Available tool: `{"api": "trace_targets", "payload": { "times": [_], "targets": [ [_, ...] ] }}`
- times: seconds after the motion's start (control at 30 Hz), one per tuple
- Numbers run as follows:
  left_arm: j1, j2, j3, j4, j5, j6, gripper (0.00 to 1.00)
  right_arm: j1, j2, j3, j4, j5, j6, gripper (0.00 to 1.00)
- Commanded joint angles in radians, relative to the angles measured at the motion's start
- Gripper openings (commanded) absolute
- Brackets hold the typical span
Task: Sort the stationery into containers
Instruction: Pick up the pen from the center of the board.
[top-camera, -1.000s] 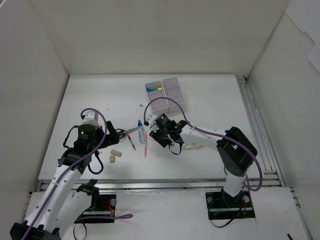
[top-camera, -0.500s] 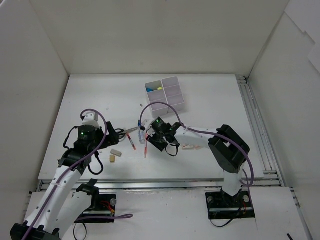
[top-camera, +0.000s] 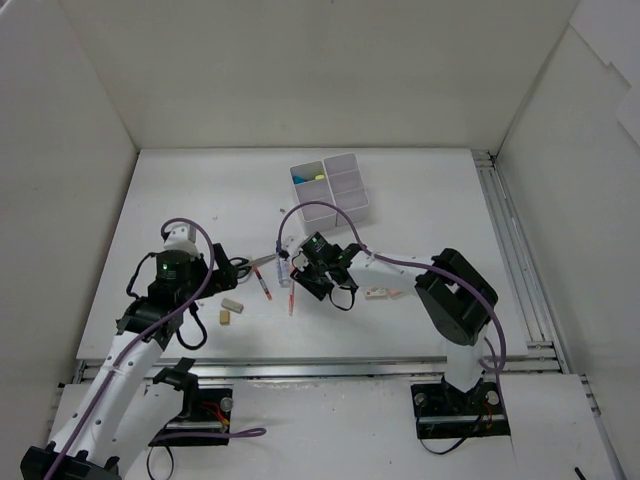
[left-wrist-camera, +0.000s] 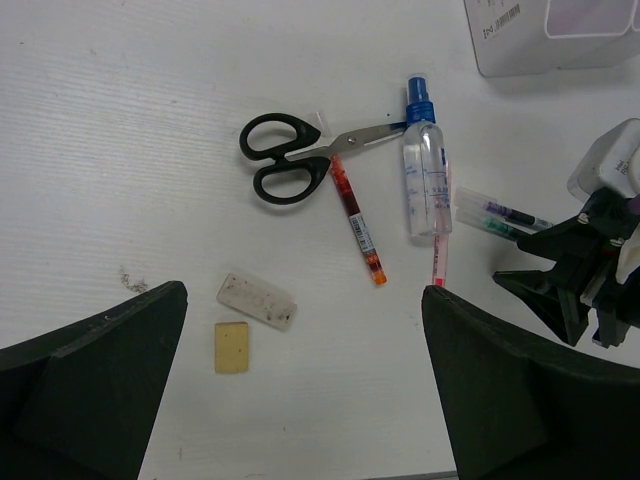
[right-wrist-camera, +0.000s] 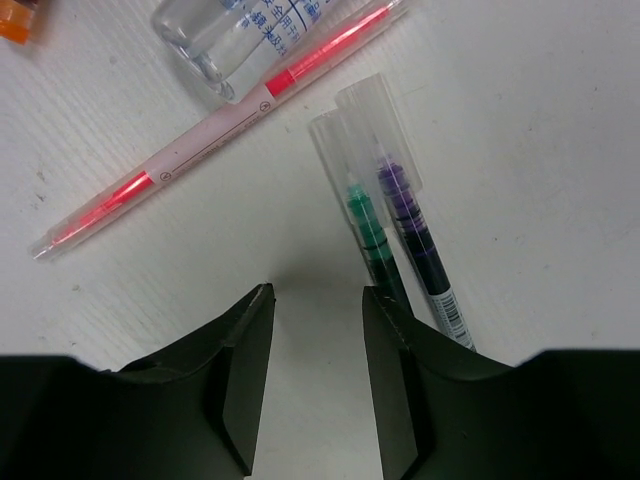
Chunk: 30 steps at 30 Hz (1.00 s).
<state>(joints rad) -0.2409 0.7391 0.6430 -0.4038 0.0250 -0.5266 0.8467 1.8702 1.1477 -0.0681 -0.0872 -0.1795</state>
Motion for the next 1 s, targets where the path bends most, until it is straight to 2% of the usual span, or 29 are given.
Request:
{"api": "trace_targets", "payload": {
  "times": [0.0,0.23,0.43,0.73,0.97],
  "targets": [
    [-0.001,0.005,0.021,0.042,-0.010,0.014,0.99,-0.003,-0.111,0.007,-0.002,-0.008,-0.017,0.38],
    [-0.001,0.011,0.024,0.049,-0.007,0.016,1.00,-0.014,-0.122,0.003,-0.002,0.020,-0.026,0.44],
    [-0.001,0.023,0.027,0.049,-0.011,0.016,0.99,-0.064,-0.079,0.007,-0.004,-0.040,-0.011,0.46],
    [-0.001,0.028,0.030,0.052,-0.017,0.011,1.00,-0.058,-0.046,-0.008,-0.006,-0.118,0.031,0.50],
    [-0.001,0.045,0.030,0.060,-0.017,0.013,0.99,-0.047,-0.016,-0.019,-0.002,-0.046,0.052,0.50]
  ]
}}
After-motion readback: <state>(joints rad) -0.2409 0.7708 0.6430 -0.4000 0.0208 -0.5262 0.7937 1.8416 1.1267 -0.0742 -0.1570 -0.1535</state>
